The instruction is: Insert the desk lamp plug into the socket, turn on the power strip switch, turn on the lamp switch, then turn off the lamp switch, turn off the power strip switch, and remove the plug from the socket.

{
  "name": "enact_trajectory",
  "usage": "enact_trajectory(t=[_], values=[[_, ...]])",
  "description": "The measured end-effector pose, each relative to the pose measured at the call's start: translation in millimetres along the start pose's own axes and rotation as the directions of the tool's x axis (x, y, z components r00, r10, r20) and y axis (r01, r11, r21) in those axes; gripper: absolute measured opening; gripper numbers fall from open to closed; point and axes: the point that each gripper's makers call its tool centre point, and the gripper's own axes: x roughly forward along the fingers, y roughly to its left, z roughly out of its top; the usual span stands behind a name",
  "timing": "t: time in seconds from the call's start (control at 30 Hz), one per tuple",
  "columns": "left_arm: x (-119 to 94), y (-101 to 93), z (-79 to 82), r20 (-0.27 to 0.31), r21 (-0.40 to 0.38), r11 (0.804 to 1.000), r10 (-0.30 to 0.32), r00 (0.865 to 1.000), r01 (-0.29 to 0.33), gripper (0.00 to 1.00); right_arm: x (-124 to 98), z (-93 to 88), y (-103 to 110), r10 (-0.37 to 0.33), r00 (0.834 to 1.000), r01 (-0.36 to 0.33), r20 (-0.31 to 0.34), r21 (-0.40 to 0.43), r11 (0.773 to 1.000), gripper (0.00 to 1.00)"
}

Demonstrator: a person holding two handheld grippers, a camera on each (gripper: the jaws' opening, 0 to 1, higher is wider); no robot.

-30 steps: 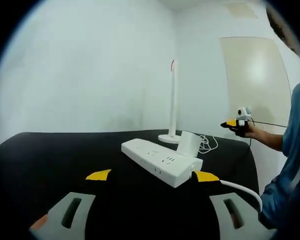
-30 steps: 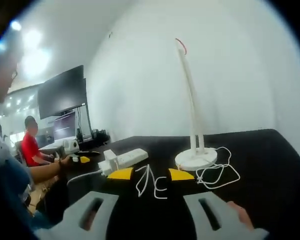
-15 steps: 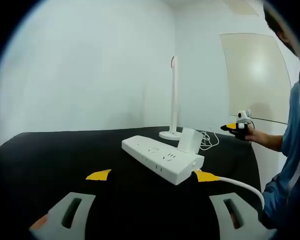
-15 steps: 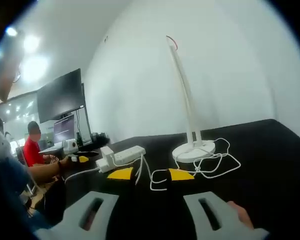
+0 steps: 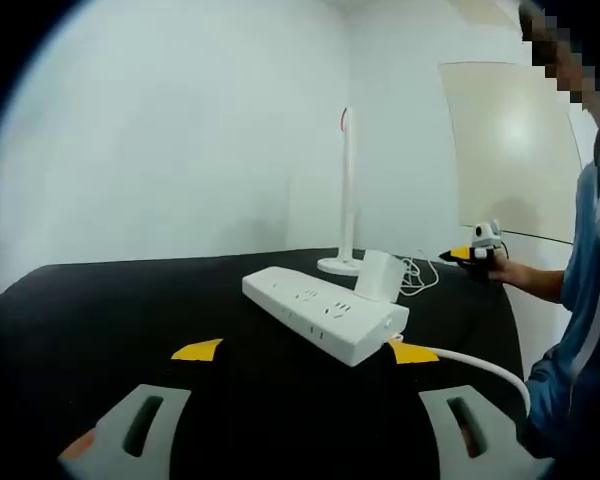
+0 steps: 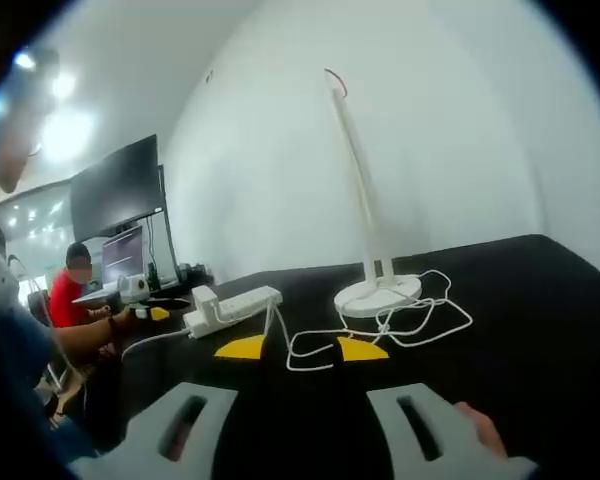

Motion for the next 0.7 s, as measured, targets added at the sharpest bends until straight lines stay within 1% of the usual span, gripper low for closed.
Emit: enact_trajectory(t=[0.07,0.1,0.13,0.4,0.47,0.63,0.67,0.7], values=[[0,-0.7,-0.4,-0.003,0.005,1.000,-0.002,1.000,0.002,0.60,0,-4.1,-2,-0.004,1.000,0.004,0.001,0.013,1.000,0.27],[1,-2.0,-0.7,-0.004,0.010,1.000,-0.003,1.000,0.004,0.60,-1,-3.9,-3,-0.009,1.000,0.009,-0.002,0.010,1.000,0.27],[1,-3.0,-0.8,-0.005,0.015,1.000,-0.006,1.000,0.006,0.60,-2,0.2,-2,-0.008,1.000,0.008,0.021,-0.001,1.000,0.27],[3,-8.7,-5.1,-0.032,0.046,0.999,-0.027,0.999,0.029,0.61,-1,0.1,-2,-0.003,0.999,0.004,0.035,-0.011,1.000,0.27],[3,-8.5,-3.9,-0.028,0.043,0.999,-0.031,0.999,0.032,0.61,-1,0.9,-2,0.001,0.999,-0.001,0.041,-0.011,1.000,0.27],[2,-9.2,7.5,0.009,0.035,0.999,-0.023,1.000,0.023,0.60,-1,0.8,-2,0.003,0.999,-0.002,0.045,-0.011,1.000,0.27],[3,-10.3,9.2,0.012,0.026,0.999,-0.026,1.000,0.025,0.60,0,0.2,-1,0.004,0.999,-0.004,0.043,-0.016,1.000,0.27],[4,-14.9,11.4,0.023,0.008,0.999,-0.041,0.999,0.040,0.60,0,-0.8,0,0.004,0.999,-0.003,0.037,-0.023,1.000,0.27]])
